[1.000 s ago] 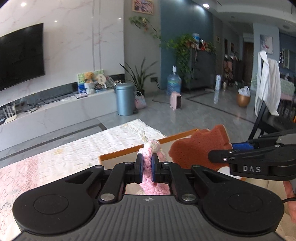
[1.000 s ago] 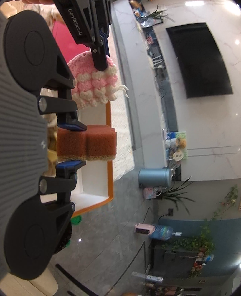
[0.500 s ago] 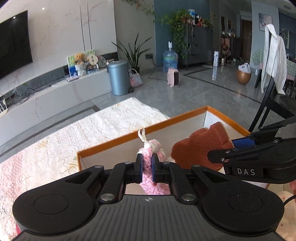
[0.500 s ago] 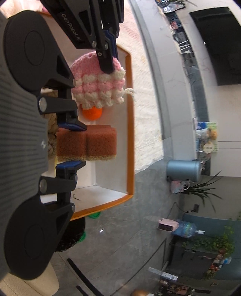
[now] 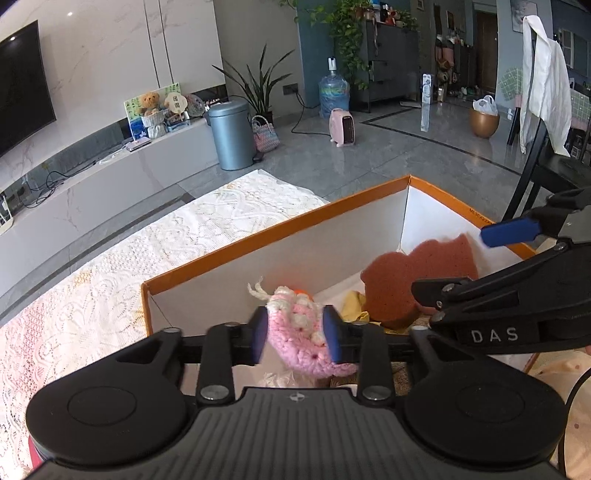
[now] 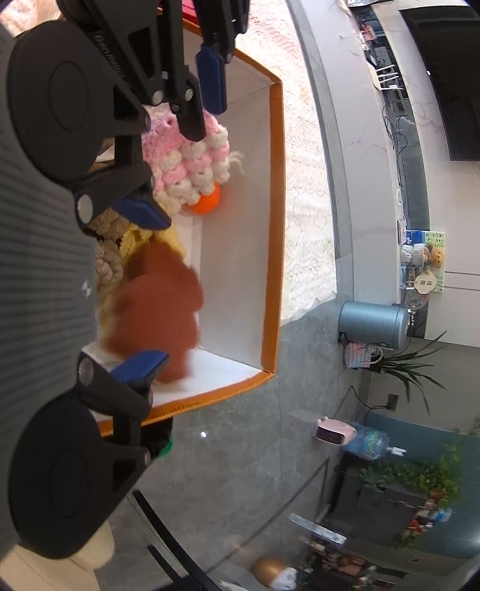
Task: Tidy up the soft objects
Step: 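Open both tools to drop the knitted toy and sponge into the box, then move both tools back to the white pad and yellow snack bag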
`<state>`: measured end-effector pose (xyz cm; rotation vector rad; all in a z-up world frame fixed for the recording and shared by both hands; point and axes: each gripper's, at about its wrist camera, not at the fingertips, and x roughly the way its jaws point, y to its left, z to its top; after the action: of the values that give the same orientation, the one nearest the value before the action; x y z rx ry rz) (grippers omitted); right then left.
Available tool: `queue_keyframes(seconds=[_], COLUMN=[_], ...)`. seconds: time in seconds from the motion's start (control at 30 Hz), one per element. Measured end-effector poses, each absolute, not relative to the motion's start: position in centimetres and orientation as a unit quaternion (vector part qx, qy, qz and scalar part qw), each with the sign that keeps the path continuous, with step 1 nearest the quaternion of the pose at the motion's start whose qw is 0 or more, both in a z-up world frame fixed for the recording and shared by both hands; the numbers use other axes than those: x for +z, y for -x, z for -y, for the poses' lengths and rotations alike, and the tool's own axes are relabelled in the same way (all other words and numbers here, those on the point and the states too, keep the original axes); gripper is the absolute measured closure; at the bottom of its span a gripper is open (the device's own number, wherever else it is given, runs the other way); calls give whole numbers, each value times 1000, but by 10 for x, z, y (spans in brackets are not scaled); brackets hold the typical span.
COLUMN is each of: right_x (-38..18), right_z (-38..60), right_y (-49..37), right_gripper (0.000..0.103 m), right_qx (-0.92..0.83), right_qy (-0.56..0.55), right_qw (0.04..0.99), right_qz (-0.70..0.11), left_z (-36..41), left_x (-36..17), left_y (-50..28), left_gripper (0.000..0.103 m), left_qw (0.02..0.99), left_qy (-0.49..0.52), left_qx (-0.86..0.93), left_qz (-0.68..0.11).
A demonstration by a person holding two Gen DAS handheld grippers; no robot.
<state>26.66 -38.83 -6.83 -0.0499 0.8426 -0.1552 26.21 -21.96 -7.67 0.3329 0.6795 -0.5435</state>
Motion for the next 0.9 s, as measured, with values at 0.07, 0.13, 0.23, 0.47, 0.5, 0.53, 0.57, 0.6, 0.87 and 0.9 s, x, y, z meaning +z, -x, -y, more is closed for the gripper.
queue_keyframes(seconds=[0.07,0.13,0.23,0.47,0.5,0.53,0.57,0.6,0.87,0.9], right_x=[-66,-63,-59,-41,-38,-36,-33,-31,-21,-22], right_z=[386,385,386,373,369,365,361,356,306,298], right_y=[-263,-259,-252,-214,-207,-200,-194,-187,-141,-136], right_gripper=[21,19,19,19,19,19,19,19,18,18], right_qx=[-79,-81,-85,-79,-75,-72,-69,-67,-30,-23], right_qy=[40,46,46,24,20,15,12,10,-8,-10], right_qw=[911,912,914,932,935,939,942,945,960,961], right_qz=[-402,-399,-394,-352,-345,-337,-329,-321,-278,-277], left_z=[216,212,204,176,171,165,160,153,97,89], left_x=[-74,-67,-57,-36,-33,-30,-27,-25,-19,-20], left_y=[-259,-256,-251,-221,-214,-208,-201,-194,-145,-140], left_gripper=[54,50,48,47,47,47,47,47,46,46], left_qw=[897,902,908,927,930,933,935,938,954,955], left_qy=[-158,-150,-140,-107,-104,-101,-97,-91,-42,-40], left_qx=[-256,-254,-250,-236,-234,-230,-226,-222,-170,-163], left_qz=[-323,-317,-305,-272,-265,-259,-254,-249,-243,-244])
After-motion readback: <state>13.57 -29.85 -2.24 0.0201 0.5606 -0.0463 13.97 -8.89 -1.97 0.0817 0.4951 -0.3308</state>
